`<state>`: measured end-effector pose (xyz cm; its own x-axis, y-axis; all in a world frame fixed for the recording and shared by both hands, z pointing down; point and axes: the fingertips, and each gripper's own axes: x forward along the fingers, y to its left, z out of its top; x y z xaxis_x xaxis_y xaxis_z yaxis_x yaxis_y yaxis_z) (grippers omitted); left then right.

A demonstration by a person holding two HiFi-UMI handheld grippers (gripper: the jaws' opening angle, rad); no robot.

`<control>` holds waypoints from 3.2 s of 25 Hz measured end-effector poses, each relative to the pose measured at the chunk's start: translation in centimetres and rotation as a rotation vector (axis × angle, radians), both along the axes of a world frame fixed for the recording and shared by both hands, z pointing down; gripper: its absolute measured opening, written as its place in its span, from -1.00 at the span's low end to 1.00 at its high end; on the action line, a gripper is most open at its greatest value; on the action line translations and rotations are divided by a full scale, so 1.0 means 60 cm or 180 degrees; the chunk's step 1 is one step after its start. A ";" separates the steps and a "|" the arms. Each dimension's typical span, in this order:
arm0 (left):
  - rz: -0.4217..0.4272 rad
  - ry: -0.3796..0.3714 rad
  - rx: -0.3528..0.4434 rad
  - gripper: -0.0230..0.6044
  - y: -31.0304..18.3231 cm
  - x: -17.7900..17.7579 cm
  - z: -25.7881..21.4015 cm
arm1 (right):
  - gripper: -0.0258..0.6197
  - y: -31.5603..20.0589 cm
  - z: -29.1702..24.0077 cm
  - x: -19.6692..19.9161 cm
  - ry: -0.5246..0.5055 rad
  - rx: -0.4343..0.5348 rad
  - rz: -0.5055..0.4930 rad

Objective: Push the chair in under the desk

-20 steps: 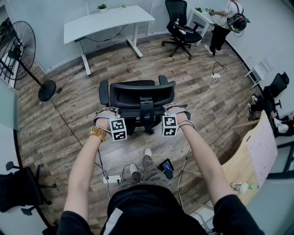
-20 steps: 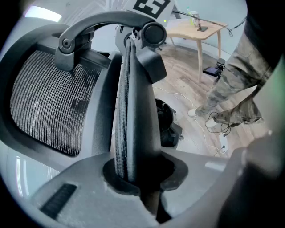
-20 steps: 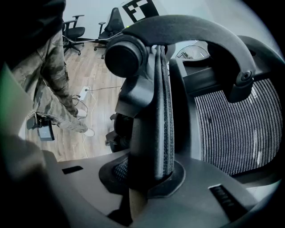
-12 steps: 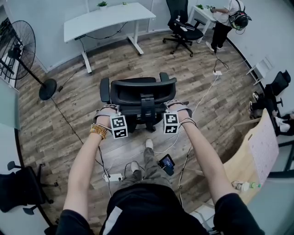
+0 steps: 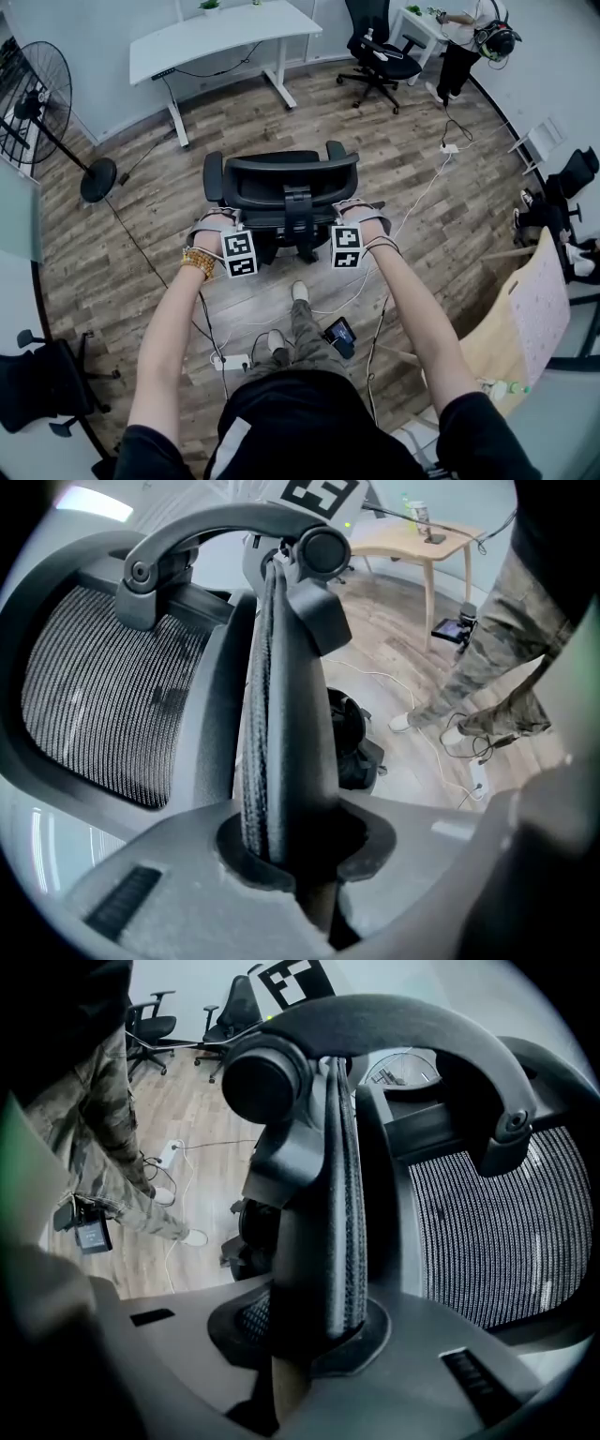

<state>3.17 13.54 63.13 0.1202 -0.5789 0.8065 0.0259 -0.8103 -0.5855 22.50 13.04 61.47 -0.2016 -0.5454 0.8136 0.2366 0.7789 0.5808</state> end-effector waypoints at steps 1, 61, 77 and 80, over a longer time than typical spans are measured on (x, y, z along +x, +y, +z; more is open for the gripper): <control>-0.0003 0.0003 0.0002 -0.76 -0.007 -0.001 0.001 | -0.79 -0.008 0.000 -0.001 0.0001 0.0001 -0.0002; -0.0474 -0.0005 0.0051 -0.76 -0.346 -0.091 -0.009 | -0.79 -0.398 -0.005 -0.095 0.0017 -0.0026 -0.0524; -0.0503 -0.0007 0.0061 -0.76 -0.435 -0.147 -0.007 | -0.79 -0.486 -0.002 -0.152 0.0017 -0.0048 -0.0540; -0.0481 -0.0008 0.0064 -0.75 -0.450 -0.153 -0.007 | -0.79 -0.500 -0.001 -0.157 0.0026 -0.0053 -0.0522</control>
<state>-6.02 -13.47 62.73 0.0285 -0.6064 0.7947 -0.0940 -0.7931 -0.6018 13.06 -16.94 61.40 -0.2800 -0.4921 0.8243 0.3661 0.7390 0.5656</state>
